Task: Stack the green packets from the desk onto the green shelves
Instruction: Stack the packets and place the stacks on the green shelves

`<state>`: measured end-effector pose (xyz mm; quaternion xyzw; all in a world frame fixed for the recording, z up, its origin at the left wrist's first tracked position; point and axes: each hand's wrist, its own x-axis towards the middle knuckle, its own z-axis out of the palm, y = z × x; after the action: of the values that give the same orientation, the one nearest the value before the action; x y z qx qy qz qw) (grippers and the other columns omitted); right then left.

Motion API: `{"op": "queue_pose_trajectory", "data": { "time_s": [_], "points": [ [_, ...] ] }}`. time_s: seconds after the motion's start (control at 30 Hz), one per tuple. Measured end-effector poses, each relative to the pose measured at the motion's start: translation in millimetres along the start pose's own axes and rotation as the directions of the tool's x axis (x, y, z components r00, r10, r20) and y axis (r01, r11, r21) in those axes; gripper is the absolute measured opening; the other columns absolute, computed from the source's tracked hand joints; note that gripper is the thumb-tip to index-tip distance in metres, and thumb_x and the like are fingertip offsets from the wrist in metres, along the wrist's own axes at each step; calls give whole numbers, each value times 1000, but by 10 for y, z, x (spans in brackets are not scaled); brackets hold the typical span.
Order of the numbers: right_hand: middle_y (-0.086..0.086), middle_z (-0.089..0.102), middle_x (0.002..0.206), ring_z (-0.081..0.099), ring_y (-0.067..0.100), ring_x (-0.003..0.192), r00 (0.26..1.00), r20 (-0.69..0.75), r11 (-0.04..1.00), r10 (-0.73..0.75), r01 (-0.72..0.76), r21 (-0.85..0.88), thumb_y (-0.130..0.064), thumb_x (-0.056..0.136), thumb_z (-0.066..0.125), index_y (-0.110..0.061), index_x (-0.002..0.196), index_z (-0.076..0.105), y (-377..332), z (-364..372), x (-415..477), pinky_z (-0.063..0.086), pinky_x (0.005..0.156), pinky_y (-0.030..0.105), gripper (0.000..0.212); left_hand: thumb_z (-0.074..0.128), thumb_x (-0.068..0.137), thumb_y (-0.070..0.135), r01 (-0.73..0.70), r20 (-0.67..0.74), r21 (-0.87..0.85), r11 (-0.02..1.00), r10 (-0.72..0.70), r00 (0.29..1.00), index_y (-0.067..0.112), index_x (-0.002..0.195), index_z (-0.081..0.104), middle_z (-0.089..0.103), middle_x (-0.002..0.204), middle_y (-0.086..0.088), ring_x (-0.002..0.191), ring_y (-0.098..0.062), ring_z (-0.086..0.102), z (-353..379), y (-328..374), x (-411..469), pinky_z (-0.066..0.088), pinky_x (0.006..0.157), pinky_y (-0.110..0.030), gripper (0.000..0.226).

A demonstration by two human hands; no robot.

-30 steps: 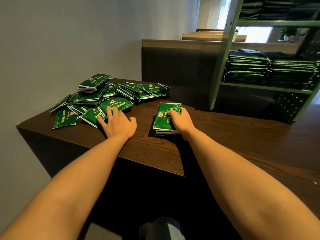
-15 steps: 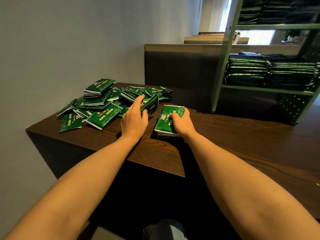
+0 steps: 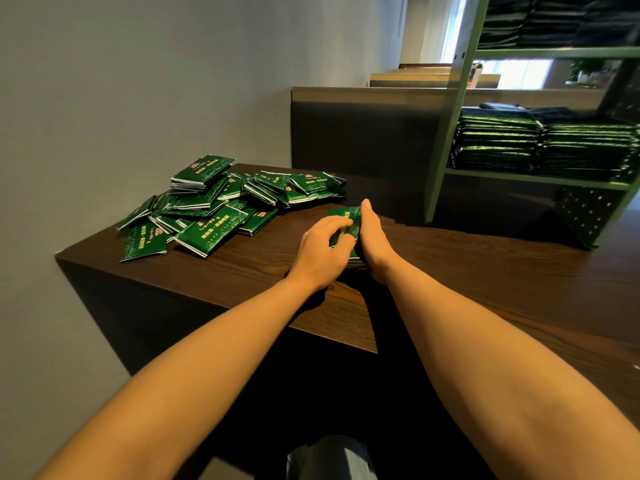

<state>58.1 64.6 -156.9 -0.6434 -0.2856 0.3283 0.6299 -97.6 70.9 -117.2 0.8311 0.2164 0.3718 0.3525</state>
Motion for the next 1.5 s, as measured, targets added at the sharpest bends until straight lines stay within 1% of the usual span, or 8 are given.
{"op": "queue_pose_trajectory", "data": {
  "time_s": [0.13,0.23,0.33,0.57,0.83,1.07,1.23,1.5],
  "points": [
    [9,61,128,61,33,123,1000,-5,1000,5,-5,-21,-39,103,49,-16,144,40,-329,71,-441,48,108,52,48,42,89,19,124,-89,-194,973,-144,986,9,113,45,51,106,-3,90,-10,49,38,23,1,39,78,-29,26],
    [6,64,105,70,22,85,998,23,998,61,-62,23,-22,106,47,-19,140,36,-337,21,-426,59,69,35,36,43,97,3,192,-178,-277,941,-247,952,11,115,40,47,109,-4,92,-15,49,53,-19,30,40,76,-29,20],
    [8,66,105,71,19,77,996,35,996,80,-81,34,-20,108,46,-16,146,39,-346,-8,-439,56,53,28,39,48,101,13,315,-122,-300,900,-364,924,16,137,36,40,122,6,95,-6,49,39,-35,49,40,72,-21,39],
    [7,64,110,70,19,88,999,39,999,31,-32,16,-21,102,57,-19,136,39,-347,12,-510,56,66,31,38,53,98,17,326,-64,-254,911,-352,934,14,129,53,59,103,5,82,-4,55,32,-125,36,44,65,-19,32],
    [11,65,114,71,31,103,999,-19,999,29,-29,16,-12,96,66,-18,121,47,-347,70,-495,57,97,54,32,57,96,25,263,-217,113,958,-235,948,14,135,50,53,133,-7,124,-23,48,-455,-434,69,38,98,-32,42],
    [13,63,123,69,30,108,998,-29,998,-56,56,10,-13,94,68,-14,137,42,-309,392,-525,58,94,49,51,59,87,32,456,-382,630,629,-260,887,22,142,44,29,156,-11,148,-30,16,-1029,-947,0,15,116,-56,58],
    [6,63,120,68,25,109,995,-41,995,-96,94,-35,-17,94,68,-13,142,41,-226,415,-471,56,100,46,55,53,92,41,591,-350,583,557,-485,802,29,152,26,10,163,-13,149,-40,1,-1053,-1033,29,6,114,-67,66],
    [-3,62,110,68,23,107,994,-20,991,-109,107,-78,-17,97,66,-14,141,40,-207,385,-442,54,102,45,52,56,94,39,649,-444,548,528,-474,760,27,146,34,33,150,-18,138,-41,28,-1026,-1037,34,20,112,-60,58]
  ]
}}
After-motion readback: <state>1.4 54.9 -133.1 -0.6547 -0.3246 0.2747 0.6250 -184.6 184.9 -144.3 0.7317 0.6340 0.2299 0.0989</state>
